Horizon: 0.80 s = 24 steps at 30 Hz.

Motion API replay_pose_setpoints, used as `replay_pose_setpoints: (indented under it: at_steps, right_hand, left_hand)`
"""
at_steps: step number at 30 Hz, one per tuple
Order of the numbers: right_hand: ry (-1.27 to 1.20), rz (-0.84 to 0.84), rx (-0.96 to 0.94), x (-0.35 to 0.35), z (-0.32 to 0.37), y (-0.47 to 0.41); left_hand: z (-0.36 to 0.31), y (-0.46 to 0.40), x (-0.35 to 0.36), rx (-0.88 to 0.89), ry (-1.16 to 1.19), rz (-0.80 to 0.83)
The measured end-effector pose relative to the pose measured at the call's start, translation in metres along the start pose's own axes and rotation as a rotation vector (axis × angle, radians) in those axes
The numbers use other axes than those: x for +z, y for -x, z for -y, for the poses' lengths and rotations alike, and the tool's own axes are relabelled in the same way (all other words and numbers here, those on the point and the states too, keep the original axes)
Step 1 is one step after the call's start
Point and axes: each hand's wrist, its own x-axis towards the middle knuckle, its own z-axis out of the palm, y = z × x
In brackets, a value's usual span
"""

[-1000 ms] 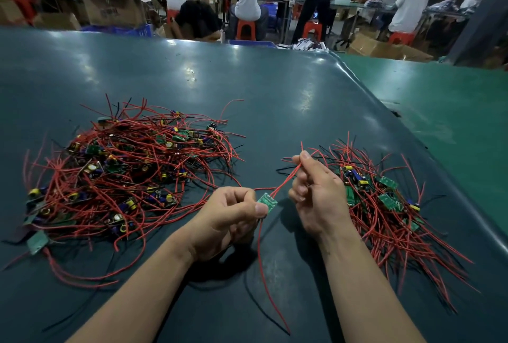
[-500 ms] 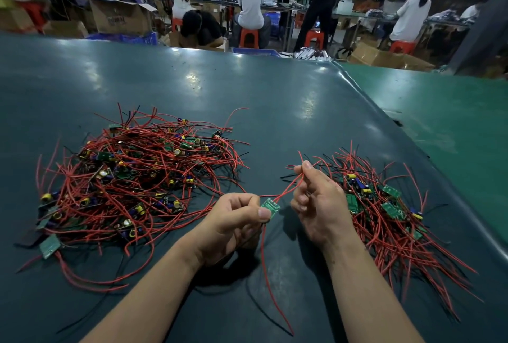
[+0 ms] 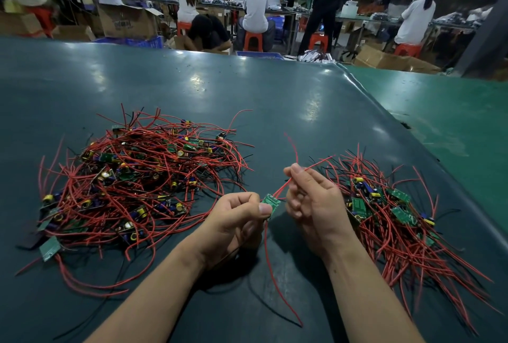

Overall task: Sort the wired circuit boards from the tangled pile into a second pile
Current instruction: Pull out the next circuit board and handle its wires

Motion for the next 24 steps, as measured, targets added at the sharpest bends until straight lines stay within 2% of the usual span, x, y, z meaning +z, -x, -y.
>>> replay_pose_setpoints:
  at_steps: [5, 8, 10, 12, 14, 16, 18, 22, 24]
  right_hand:
    - [-0.112, -0.204, -0.127, -0.011, 0.009, -0.007]
    - [-0.142, -0.247, -0.145, -0.012, 0.011, -0.006]
    - [-0.187, -0.245, -0.1, -0.011, 0.01, -0.006]
    - [-0.142, -0.197, 0.018, -0.008, 0.011, -0.004]
    - [0.082, -0.044, 0.153, -0.002, 0.007, 0.003]
    - [0.312, 0.179, 0.208, 0.007, 0.002, 0.014]
    - [0.376, 0.319, 0.191, 0.011, 0.0, 0.02]
    - [0.271, 0.294, 0.125, 0.011, 0.008, 0.023]
    - [0.198, 0.183, 0.01, 0.014, 0.01, 0.024]
  left_hand:
    - [0.001, 0.005, -0.006, -0.05, 0.027, 0.099]
    - [-0.004, 0.008, -0.007, -0.058, 0.081, 0.143]
    - [-0.008, 0.008, -0.006, -0.043, 0.114, 0.093]
    - [-0.009, 0.006, -0.007, 0.003, 0.118, -0.062]
    - [-0.01, 0.004, -0.009, 0.07, 0.062, -0.174]
    - [-0.008, 0.002, -0.008, 0.085, 0.017, -0.17]
    - [-0.009, 0.002, -0.006, 0.07, -0.014, -0.152]
    - [-0.007, 0.0, -0.007, 0.193, -0.088, -0.238]
    - [-0.005, -0.001, -0.008, 0.337, -0.325, -0.386]
